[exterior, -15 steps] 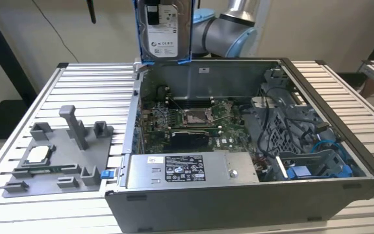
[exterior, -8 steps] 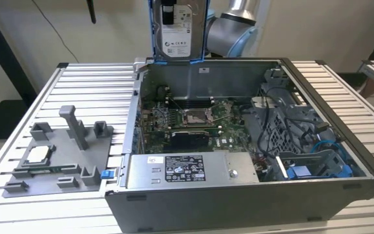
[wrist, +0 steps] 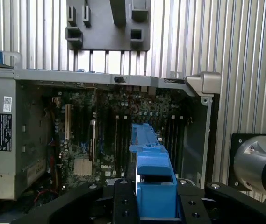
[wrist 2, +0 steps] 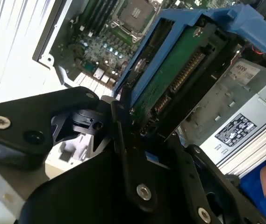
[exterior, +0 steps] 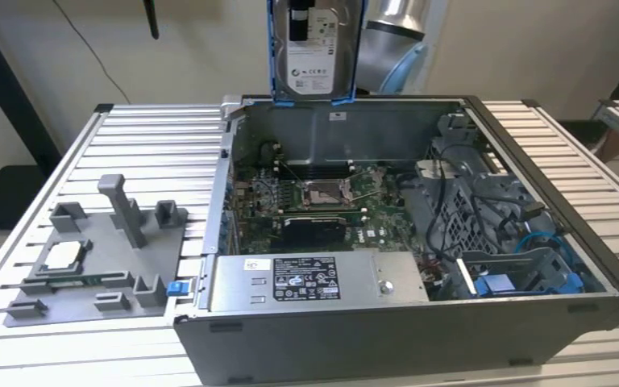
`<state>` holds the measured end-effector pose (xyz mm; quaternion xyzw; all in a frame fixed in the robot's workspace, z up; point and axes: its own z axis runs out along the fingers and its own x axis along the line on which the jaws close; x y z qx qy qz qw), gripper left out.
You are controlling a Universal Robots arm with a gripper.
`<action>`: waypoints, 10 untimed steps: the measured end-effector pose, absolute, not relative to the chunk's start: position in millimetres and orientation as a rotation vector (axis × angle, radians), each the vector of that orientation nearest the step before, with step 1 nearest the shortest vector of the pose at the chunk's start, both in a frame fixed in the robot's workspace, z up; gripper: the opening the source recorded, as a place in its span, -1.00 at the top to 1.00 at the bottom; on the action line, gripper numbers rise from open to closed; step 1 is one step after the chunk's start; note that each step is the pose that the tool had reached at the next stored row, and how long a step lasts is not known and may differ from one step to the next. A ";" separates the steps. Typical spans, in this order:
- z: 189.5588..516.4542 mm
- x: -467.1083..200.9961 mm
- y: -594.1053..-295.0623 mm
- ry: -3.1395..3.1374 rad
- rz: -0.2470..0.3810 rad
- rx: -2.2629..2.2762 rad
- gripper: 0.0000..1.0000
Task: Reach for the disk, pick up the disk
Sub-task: 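Pick up the disk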
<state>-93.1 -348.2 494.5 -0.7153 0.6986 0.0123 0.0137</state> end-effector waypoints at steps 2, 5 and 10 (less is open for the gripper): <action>494.5 -87.3 -348.1 2.176 0.038 -2.228 1.00; 494.5 -78.6 -348.1 2.176 0.038 -2.228 1.00; 494.5 -63.3 -348.1 2.176 0.038 -2.228 1.00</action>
